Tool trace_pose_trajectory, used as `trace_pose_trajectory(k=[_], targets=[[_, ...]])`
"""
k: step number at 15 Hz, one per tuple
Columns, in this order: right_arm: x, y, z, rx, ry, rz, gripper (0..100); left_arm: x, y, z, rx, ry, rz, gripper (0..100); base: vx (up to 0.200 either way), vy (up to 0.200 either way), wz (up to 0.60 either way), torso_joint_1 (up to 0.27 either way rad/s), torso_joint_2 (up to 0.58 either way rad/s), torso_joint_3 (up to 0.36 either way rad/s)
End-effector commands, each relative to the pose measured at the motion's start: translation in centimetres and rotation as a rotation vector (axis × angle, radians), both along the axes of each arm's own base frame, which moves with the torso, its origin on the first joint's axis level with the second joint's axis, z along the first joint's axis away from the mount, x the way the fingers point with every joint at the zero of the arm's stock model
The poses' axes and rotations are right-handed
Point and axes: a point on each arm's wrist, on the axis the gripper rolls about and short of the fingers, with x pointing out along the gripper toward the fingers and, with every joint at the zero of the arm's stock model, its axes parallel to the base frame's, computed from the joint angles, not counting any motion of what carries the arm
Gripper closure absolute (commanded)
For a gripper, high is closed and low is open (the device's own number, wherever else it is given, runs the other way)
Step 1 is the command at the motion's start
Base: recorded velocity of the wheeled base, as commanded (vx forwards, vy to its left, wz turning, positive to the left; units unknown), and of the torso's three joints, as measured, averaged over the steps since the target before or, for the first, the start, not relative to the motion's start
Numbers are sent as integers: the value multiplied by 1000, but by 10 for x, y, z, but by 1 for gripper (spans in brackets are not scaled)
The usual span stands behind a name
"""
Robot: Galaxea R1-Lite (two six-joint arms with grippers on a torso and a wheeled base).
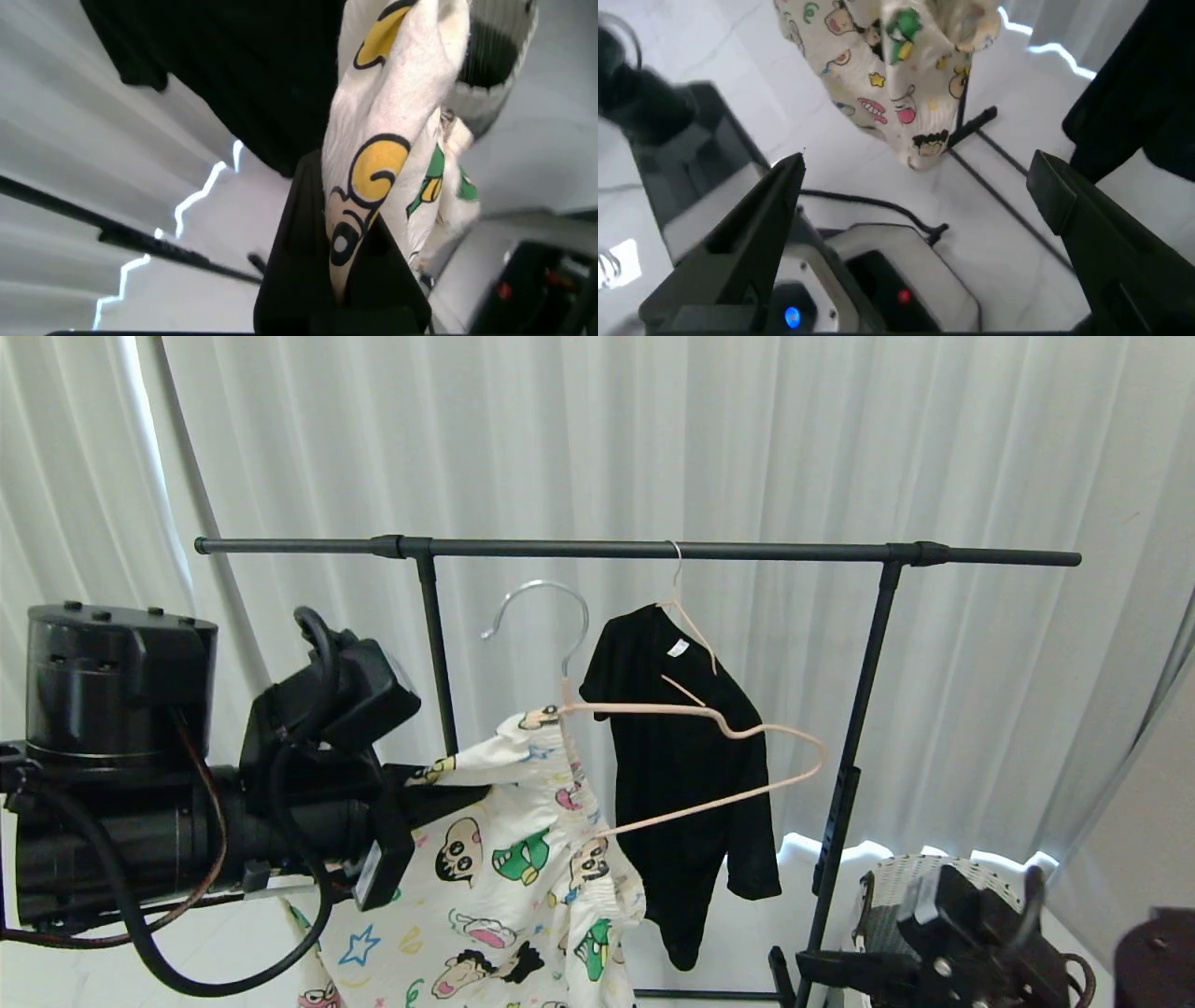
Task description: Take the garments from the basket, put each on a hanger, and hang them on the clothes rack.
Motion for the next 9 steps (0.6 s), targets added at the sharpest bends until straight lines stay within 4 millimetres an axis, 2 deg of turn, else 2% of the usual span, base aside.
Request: trace_pose_trajectory(k=[1, 4, 7, 9], targets=[[27, 28, -7, -19, 36, -115, 0, 4, -2, 14, -41, -19, 13, 100, 0, 0, 0, 0, 0, 0], [61, 45, 6, 94, 18, -237, 0, 4, -3, 23, -84, 23, 31, 100, 0, 0, 0, 0, 0, 0], [71, 56, 10, 142, -11, -249, 0, -2, -10, 33, -140, 37, 6, 100, 0, 0, 0, 0, 0, 0], [77, 54, 11, 140, -22, -284, 0, -3, -11, 34, -142, 34, 1, 100, 0, 0, 0, 0, 0, 0]])
